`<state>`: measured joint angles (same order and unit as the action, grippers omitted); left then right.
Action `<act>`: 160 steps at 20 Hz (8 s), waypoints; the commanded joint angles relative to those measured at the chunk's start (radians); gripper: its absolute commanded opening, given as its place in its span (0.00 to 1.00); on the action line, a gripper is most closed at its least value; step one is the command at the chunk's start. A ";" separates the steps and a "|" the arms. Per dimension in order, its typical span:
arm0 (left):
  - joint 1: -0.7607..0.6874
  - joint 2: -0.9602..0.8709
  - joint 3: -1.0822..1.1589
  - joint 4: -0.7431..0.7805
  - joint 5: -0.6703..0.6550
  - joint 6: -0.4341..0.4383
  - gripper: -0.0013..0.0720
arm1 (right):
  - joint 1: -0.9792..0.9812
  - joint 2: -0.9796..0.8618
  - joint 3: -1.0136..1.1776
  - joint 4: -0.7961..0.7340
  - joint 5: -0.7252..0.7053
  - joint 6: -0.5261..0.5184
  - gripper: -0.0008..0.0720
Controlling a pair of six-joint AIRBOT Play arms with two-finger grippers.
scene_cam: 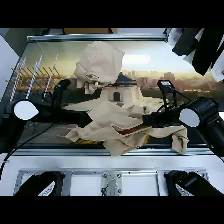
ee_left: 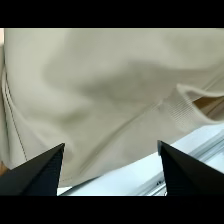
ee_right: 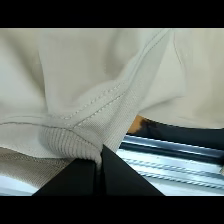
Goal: Fold the clothes and pants, and hang the long-sleeved shirts on hangers.
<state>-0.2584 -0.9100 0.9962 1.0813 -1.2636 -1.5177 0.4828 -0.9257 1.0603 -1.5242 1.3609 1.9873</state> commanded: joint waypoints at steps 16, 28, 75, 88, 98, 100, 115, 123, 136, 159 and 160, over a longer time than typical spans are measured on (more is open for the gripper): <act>0.267 -0.539 0.494 0.710 0.058 -0.080 0.87 | 0.001 -0.005 0.000 0.003 0.000 0.000 0.04; 0.406 -0.875 0.496 0.850 0.397 -0.104 0.87 | 0.001 -0.006 0.000 0.003 0.000 0.000 0.04; 0.237 -0.571 0.745 0.597 -0.068 0.341 0.04 | 0.001 -0.012 0.000 0.003 0.000 0.000 0.04; 0.245 -0.423 0.645 0.172 -0.569 1.009 0.04 | 0.001 -0.012 0.000 0.003 0.000 0.000 0.04; 0.389 -0.140 0.177 -0.056 -0.538 1.328 0.04 | 0.001 -0.012 0.000 0.003 0.000 0.000 0.04; 0.376 -0.107 0.093 -0.053 -0.541 1.329 0.04 | 0.001 -0.012 0.000 0.003 0.000 0.000 0.04; 0.322 -0.078 -0.070 -0.051 -0.505 1.346 0.04 | 0.001 -0.012 0.000 0.003 0.000 0.000 0.04; 0.322 -0.140 -0.070 -0.051 -0.475 1.345 0.04 | 0.001 -0.012 0.000 0.004 0.000 0.000 0.04; 0.229 -0.023 -0.225 0.000 -0.290 1.275 0.04 | 0.001 -0.012 0.000 0.003 0.000 0.000 0.04; 0.104 -0.092 -0.183 -0.064 -0.121 1.168 0.04 | 0.001 -0.065 0.228 0.014 0.196 -0.039 0.04; 0.104 -0.092 -0.169 -0.064 -0.124 1.168 0.04 | 0.001 -0.086 0.261 0.014 0.208 -0.062 0.04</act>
<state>-0.1532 -1.0008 0.7986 1.0389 -1.3964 -0.3447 0.4828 -0.9733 1.2537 -1.5066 1.5219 1.9633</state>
